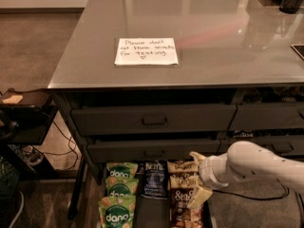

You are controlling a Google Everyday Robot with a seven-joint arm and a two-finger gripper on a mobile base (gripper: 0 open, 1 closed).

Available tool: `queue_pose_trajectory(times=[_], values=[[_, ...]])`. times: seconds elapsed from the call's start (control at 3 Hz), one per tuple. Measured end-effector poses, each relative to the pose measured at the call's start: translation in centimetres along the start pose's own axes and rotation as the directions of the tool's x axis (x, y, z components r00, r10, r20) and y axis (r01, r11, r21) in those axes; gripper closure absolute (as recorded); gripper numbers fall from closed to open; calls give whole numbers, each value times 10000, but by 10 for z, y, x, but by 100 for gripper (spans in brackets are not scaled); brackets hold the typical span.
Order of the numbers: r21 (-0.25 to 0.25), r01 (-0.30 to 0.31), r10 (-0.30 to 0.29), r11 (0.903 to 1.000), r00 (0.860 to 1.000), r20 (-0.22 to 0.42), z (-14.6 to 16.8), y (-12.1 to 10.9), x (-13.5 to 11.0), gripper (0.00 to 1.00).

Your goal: Pick blue chip bag from bottom drawer and place on counter

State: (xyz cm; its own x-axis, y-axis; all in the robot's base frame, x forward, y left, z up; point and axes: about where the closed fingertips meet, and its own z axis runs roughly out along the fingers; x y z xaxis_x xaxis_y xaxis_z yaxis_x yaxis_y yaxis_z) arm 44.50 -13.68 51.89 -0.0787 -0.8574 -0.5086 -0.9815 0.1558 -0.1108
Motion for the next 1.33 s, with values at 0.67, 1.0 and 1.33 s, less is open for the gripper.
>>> queue_pose_trajectory(times=[0.67, 1.0, 1.33], values=[[-556, -255, 297, 9981, 9967, 761, 61, 9, 27, 0], [-562, -62, 106, 9984, 9968, 790, 82, 12, 41, 0], [-295, 504, -469, 9983, 9930, 1085, 134, 6, 64, 0]])
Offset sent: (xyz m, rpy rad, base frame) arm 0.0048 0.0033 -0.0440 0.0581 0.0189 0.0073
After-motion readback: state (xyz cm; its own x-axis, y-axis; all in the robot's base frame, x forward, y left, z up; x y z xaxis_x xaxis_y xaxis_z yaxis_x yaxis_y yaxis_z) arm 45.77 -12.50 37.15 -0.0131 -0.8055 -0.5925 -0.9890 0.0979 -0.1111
